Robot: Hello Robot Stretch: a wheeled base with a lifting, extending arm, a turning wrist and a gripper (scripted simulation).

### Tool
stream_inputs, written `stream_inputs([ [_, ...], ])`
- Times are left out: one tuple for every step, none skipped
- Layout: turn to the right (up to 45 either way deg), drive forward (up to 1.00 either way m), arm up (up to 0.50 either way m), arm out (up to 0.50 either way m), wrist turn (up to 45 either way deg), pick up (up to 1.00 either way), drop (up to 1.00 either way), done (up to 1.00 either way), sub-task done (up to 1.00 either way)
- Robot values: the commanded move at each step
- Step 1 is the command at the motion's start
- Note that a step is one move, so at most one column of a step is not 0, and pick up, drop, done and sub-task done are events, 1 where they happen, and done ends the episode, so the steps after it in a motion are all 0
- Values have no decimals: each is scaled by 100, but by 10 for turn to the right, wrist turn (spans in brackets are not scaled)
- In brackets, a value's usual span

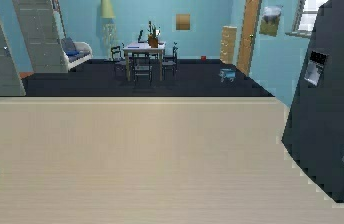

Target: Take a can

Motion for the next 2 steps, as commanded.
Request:
stream_inputs([
  [0, 0, 0, 0, 450, 0, 0, 0, 0],
  [0, 0, 0, 0, 270, 0, 0, 0, 0],
])
